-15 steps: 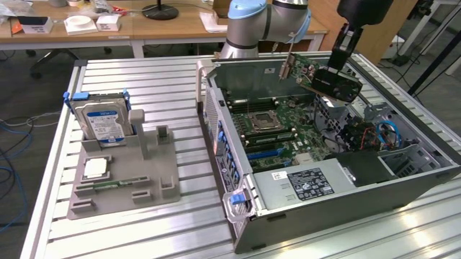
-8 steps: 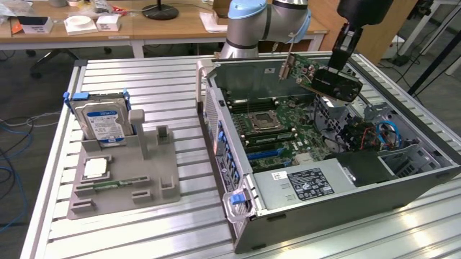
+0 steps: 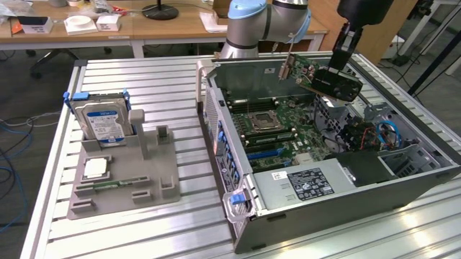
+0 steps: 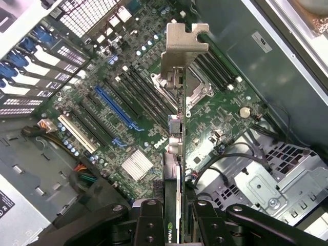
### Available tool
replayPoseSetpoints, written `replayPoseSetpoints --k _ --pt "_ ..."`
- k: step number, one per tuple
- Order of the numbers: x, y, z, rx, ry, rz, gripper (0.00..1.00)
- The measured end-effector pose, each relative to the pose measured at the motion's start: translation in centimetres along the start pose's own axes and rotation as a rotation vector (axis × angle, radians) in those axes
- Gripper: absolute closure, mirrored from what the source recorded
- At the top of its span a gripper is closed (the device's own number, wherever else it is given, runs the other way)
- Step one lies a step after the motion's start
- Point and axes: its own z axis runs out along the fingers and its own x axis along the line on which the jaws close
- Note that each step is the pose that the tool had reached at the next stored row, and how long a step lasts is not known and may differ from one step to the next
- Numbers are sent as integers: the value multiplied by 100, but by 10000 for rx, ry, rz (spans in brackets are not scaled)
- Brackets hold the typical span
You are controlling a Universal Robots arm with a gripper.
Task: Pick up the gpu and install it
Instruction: 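Insert the gpu into the slot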
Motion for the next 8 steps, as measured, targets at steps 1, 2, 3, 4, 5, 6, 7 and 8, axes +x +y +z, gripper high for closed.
replayPoseSetpoints --k 1,2,3,4,5,6,7,8 --pt "0 0 0 0 0 -27 74" --pt "0 -1 0 -1 -1 -52 74" --pt "-1 -1 0 -1 -1 -78 74" --pt "-1 -1 0 -2 -2 -102 74" --pt "-1 -1 0 -2 -2 -128 74" --pt "-1 -1 0 -2 -2 -154 74" --pt "-1 -1 0 -3 -3 -178 74" --pt "-1 -1 0 -3 -3 -203 74"
